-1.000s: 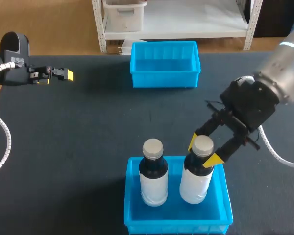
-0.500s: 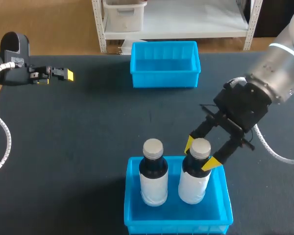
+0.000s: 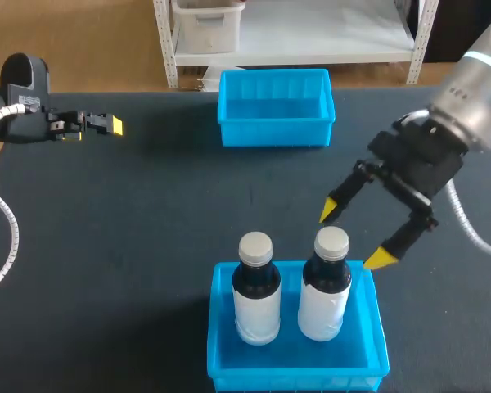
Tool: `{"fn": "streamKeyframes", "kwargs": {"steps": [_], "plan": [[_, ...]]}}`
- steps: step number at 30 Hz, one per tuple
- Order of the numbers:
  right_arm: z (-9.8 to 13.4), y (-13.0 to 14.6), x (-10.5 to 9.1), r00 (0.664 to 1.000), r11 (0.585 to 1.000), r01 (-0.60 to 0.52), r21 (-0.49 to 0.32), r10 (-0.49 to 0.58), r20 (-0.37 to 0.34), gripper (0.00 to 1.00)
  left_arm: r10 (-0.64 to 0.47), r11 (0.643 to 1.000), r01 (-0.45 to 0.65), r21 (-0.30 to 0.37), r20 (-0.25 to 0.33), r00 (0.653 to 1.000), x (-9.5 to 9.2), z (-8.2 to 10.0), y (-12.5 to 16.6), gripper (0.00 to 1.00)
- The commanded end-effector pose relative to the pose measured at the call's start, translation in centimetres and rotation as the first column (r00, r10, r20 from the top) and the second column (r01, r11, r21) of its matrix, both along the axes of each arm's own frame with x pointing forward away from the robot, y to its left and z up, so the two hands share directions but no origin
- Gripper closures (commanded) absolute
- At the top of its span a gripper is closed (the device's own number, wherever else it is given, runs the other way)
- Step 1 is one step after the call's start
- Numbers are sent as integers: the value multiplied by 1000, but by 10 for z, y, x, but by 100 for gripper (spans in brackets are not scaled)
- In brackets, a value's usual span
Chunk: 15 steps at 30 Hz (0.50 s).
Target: Pick up the bottle, and place it in the far bin if it is heavy, or in the near bin if it is light.
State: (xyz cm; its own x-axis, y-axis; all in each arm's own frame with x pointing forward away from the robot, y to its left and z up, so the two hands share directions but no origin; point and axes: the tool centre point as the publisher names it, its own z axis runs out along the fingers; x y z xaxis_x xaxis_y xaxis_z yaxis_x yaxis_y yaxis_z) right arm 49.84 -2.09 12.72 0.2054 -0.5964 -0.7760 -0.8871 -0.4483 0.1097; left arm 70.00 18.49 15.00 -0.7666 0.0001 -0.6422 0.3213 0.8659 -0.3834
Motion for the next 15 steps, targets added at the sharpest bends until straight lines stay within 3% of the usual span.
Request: {"fn": "streamKeyframes", "kwargs": {"steps": [1,4,7,10,12,15], "plan": [[14,-32,17,993,992,121,-21,-121,-9,0,0,1000,0,0,0,1000,0,0,0,0],[20,-45,40,974,974,223,-38,-224,-27,0,0,1000,0,0,0,1000,0,0,0,0],[25,-52,62,932,932,358,-58,-360,-36,0,0,1000,0,0,0,1000,0,0,0,0],[28,-55,85,862,865,496,-76,-501,-74,0,0,1000,0,0,0,1000,0,0,0,0],[27,-57,99,793,799,591,-110,-600,-101,0,0,1000,0,0,0,1000,0,0,0,0],[31,-59,113,744,756,643,-125,-655,-132,0,0,1000,0,0,0,1000,0,0,0,0]]}}
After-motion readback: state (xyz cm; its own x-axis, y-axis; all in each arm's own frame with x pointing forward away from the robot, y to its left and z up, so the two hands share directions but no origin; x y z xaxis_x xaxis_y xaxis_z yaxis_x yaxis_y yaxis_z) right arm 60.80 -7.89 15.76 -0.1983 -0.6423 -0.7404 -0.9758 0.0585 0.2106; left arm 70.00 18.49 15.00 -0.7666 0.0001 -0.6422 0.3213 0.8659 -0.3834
